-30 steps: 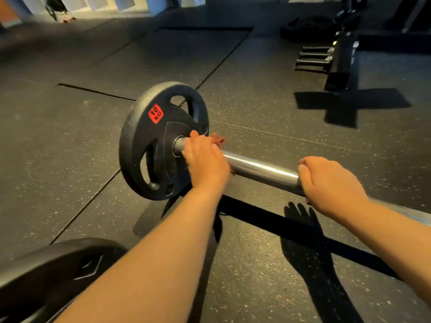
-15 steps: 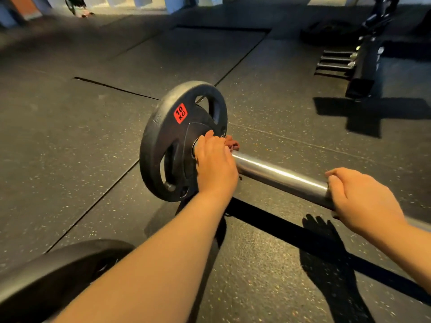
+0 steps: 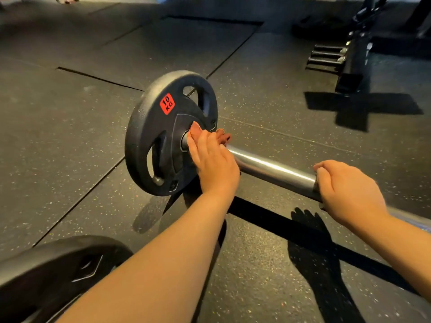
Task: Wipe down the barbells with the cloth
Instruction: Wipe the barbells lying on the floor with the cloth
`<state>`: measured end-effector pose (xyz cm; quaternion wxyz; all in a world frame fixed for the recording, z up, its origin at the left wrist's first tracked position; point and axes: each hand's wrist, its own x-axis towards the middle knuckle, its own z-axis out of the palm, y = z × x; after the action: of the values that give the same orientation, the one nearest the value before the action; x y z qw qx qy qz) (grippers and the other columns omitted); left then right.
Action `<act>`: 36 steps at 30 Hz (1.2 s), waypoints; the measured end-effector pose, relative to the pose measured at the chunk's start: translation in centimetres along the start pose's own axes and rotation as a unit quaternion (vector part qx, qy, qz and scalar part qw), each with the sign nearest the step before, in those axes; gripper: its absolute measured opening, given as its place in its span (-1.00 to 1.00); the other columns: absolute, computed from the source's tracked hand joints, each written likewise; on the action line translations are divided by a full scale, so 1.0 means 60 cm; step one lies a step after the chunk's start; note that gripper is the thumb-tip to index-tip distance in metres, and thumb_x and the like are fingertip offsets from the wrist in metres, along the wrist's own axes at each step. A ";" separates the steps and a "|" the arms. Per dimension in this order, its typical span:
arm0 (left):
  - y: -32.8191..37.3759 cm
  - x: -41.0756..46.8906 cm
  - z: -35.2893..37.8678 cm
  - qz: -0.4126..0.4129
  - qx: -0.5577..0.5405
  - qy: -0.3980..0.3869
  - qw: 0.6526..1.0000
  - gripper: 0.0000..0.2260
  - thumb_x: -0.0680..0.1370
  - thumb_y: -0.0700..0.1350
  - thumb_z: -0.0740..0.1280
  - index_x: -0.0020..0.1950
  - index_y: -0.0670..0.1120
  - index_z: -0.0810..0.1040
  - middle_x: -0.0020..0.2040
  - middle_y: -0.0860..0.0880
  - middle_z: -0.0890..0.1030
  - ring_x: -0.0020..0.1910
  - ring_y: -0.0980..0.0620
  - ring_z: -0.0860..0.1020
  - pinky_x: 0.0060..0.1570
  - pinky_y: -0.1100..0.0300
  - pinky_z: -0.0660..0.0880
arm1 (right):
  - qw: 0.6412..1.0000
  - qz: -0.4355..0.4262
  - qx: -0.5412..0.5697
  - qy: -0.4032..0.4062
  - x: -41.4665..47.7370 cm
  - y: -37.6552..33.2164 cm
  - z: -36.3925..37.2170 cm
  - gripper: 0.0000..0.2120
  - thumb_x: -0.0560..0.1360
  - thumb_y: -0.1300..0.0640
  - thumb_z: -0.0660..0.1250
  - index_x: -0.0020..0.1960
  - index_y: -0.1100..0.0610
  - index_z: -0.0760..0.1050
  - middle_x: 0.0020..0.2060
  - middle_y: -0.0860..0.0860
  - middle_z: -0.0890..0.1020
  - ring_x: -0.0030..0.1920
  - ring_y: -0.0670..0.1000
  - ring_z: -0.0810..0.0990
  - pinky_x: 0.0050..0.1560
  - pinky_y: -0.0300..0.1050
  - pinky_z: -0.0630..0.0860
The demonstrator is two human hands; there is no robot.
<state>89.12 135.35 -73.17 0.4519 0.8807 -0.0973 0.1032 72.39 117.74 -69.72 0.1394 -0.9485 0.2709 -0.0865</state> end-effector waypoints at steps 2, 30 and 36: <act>0.025 -0.037 0.009 0.105 0.000 -0.039 0.994 -0.75 0.65 -0.18 0.15 0.21 -0.02 0.56 0.32 0.03 0.50 0.57 -0.09 0.16 0.53 -0.15 0.16 | 1.000 0.002 0.002 0.002 -0.001 -0.003 -0.001 -0.70 0.67 0.06 0.04 0.00 0.07 0.54 -0.13 0.07 0.62 -0.16 0.13 0.53 -0.14 0.07 0.52; 0.143 -0.112 0.057 0.123 0.173 -0.110 0.971 -0.72 0.69 -0.09 0.12 -0.07 -0.05 0.59 -0.13 -0.04 0.59 -0.05 -0.08 0.46 0.11 -0.01 0.45 | 0.992 -0.040 -0.050 -0.113 -0.075 0.121 -0.052 -0.52 0.63 -0.23 -0.23 0.10 -0.06 0.41 -0.02 -0.03 0.52 -0.14 0.05 0.53 -0.14 0.00 0.47; 0.137 -0.181 0.066 0.315 0.098 -0.203 0.922 -0.80 0.69 -0.06 0.11 0.13 -0.02 0.52 0.03 0.04 0.52 0.07 0.00 0.42 0.33 0.05 0.31 | 0.991 -0.073 -0.028 -0.109 -0.079 0.137 -0.053 -0.51 0.64 -0.25 -0.19 0.21 -0.08 0.42 0.07 -0.05 0.54 -0.07 0.04 0.55 -0.12 0.02 0.50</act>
<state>76.88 128.27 -71.97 0.2781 0.8465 -0.4487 0.0687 63.62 112.90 -69.71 0.1352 -0.9730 0.1863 0.0154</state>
